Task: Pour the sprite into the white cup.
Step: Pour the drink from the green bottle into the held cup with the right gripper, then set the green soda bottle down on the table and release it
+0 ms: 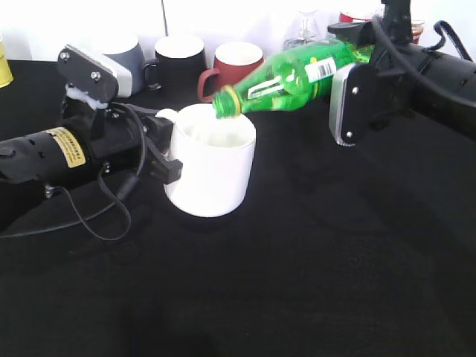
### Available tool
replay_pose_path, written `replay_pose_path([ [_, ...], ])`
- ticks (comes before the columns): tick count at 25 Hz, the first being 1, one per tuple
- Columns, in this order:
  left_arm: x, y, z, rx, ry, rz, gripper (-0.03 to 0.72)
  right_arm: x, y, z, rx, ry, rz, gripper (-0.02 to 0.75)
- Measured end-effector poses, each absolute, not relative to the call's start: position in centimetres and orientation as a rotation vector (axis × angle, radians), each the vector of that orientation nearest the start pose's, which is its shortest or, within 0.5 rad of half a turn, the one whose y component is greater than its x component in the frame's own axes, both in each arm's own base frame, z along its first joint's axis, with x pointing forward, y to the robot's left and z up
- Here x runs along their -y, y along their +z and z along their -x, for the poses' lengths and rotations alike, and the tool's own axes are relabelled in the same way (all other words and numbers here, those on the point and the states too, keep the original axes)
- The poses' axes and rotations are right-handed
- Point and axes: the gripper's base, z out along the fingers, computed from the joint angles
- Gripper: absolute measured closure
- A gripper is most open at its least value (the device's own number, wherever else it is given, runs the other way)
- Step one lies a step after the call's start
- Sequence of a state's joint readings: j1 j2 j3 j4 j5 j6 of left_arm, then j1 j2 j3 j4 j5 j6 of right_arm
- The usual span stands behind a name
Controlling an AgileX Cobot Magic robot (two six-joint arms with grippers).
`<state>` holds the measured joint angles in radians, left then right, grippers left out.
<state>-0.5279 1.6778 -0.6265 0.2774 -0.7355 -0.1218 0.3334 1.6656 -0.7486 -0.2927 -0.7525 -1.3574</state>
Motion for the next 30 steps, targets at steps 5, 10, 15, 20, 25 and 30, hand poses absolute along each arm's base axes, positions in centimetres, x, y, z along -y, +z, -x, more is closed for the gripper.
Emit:
replay_pose_path([
  [5,17.3,18.7,-26.6,-1.687,-0.490,-0.644,0.624,-12.9,21.5,-31.7,-0.984,-0.641,1.414,0.352],
  [10,17.2,19.7,-26.9,-1.603,-0.511,-0.548,0.624,-13.2,22.0,-31.8,-1.199,-0.225,1.017,0.352],
  [15,15.4,20.7,-28.1,-1.522,-0.351,-0.396,0.624,-13.2,22.4,-31.7,-1.416,0.299,0.566,0.352],
  [20,7.3,21.0,-31.2,-1.523,-0.120,-0.170,0.624,-13.1,22.4,-31.8,-1.442,0.352,0.491,0.352],
  [25,-2.1,20.6,-32.1,-1.534,0.117,0.060,0.624,-12.6,22.5,-32.1,-1.457,0.343,0.410,0.354],
  [30,-5.5,17.7,-35.8,-1.573,0.187,0.133,0.625,-11.7,22.1,-32.5,-1.528,0.318,0.284,0.354],
])
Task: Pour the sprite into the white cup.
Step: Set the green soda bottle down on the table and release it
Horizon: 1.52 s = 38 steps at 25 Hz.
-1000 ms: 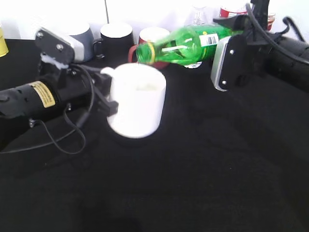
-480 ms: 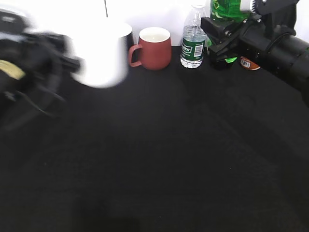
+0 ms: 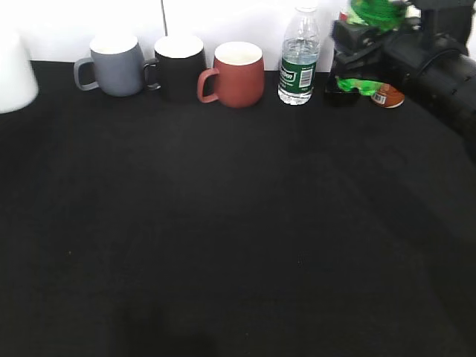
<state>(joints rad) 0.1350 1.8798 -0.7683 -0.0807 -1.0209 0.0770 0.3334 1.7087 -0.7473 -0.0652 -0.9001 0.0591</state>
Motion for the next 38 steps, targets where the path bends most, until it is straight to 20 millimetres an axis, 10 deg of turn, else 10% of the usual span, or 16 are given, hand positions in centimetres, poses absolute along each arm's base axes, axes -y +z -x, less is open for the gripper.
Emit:
replay_pose_path([
  [12,-5.7,11.4,-48.7,-1.579,0.118,0.137,0.626,-11.2,22.0,-32.7,-1.550,0.290,0.203,0.354],
  [21,-4.8,10.8,-49.6,-1.625,0.027,0.173,0.473,-11.1,22.0,-32.7,-1.557,0.289,0.198,0.355],
  [27,-3.9,11.0,-45.6,-1.677,0.022,0.159,0.430,-11.0,22.0,-32.8,-1.559,0.287,0.185,0.355],
  [31,-3.3,12.9,-38.6,-1.763,0.023,0.165,0.430,-9.8,23.0,-32.7,-1.558,0.205,0.090,0.355],
  [38,1.4,23.1,-28.0,-1.661,-0.081,0.007,0.430,0.8,22.3,-34.5,-1.610,-0.057,-0.109,0.361],
])
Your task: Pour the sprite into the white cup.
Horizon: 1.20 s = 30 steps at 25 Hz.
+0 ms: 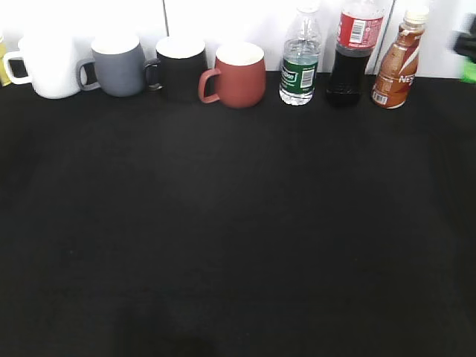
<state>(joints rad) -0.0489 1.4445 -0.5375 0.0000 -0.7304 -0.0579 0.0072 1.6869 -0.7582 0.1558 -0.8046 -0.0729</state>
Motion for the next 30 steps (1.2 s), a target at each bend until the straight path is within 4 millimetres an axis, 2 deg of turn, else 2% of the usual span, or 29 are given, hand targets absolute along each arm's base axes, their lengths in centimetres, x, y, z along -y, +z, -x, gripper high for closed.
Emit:
replay_pose_path([
  [3,4.9,25.8,-25.9,-1.637,-0.188,-0.107,0.430,2.9,19.3,-37.0,-1.626,-0.107,-0.123,0.361],
  [6,8.1,25.8,-24.7,-1.668,-0.281,-0.224,0.430,3.7,15.8,-40.9,-1.632,-0.091,-0.104,0.361],
  [9,8.9,25.8,-24.4,-1.672,-0.305,-0.244,0.430,4.3,12.4,-44.3,-1.619,-0.093,-0.099,0.361],
  [11,8.8,25.7,-24.4,-1.678,-0.307,-0.231,0.430,4.3,10.7,-45.4,-1.622,-0.090,-0.092,0.362],
  [12,8.8,25.7,-24.4,-1.678,-0.307,-0.231,0.430,4.3,10.4,-45.5,-1.611,-0.076,-0.103,0.362],
  [14,8.8,25.7,-24.4,-1.678,-0.307,-0.231,0.430,4.3,10.4,-45.5,-1.597,-0.064,-0.113,0.307],
  [18,8.8,25.7,-24.4,-1.678,-0.307,-0.231,0.430,4.3,10.5,-45.5,-1.603,-0.066,-0.112,0.138],
  [20,8.8,25.7,-24.4,-1.679,-0.307,-0.231,0.430,4.3,10.7,-45.0,-1.622,-0.068,-0.107,0.121],
  [25,8.8,25.7,-24.4,-1.680,-0.307,-0.231,0.430,3.9,10.4,-41.5,-1.709,-0.066,-0.105,0.120],
  [26,8.8,25.6,-24.4,-1.689,-0.306,-0.233,0.419,3.8,11.1,-40.5,-1.712,-0.068,-0.103,0.123],
  [27,8.8,25.4,-24.3,-1.719,-0.302,-0.237,0.371,3.7,12.3,-39.4,-1.713,-0.067,-0.103,0.130],
  [29,8.8,25.5,-24.4,-1.866,-0.284,-0.259,0.228,3.2,16.8,-38.0,-1.764,-0.052,-0.043,0.141],
  [30,8.9,26.0,-24.5,-1.957,-0.272,-0.272,0.195,2.8,19.0,-37.1,-1.842,-0.037,-0.021,0.143],
])
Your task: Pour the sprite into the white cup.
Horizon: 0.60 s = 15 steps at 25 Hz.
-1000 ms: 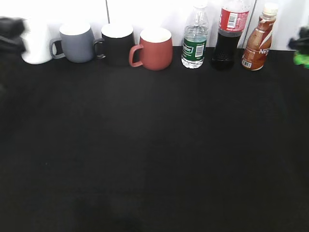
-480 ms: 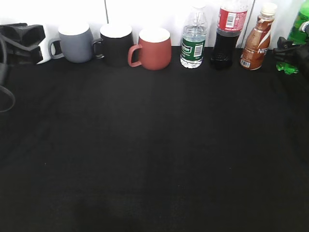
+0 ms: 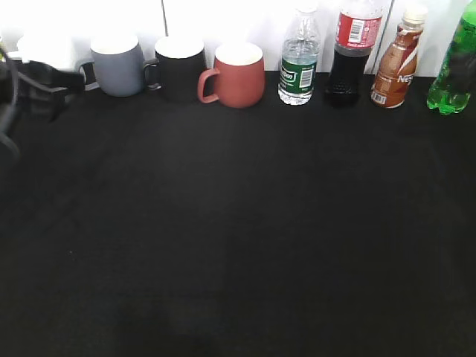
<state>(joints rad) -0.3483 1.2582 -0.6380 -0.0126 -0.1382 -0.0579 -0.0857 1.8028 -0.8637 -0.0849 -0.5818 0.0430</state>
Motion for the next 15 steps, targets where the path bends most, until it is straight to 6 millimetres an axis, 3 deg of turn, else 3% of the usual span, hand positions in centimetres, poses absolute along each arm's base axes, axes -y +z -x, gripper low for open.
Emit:
replay_pose_path([
  [3,8.9,28.2,-24.3,-2.283,-0.214,-0.329,0.179,2.0,24.7,-32.2,-2.114,-0.036,-0.063,0.145],
  [8,7.7,27.8,-21.1,-2.730,-0.117,-0.396,0.178,0.6,29.8,-22.4,-2.479,-0.036,-0.097,0.148],
  [10,7.1,29.0,-19.2,-2.763,-0.127,-0.395,0.178,0.6,32.2,-17.9,-2.468,-0.047,-0.080,0.148],
  [12,6.8,30.2,-17.0,-2.704,-0.223,-0.361,0.178,0.6,33.4,-12.6,-2.381,-0.045,-0.079,0.149],
  [15,5.2,30.2,-11.9,-2.625,-0.271,-0.351,0.178,0.5,32.3,-5.2,-2.252,-0.034,-0.098,0.149],
])
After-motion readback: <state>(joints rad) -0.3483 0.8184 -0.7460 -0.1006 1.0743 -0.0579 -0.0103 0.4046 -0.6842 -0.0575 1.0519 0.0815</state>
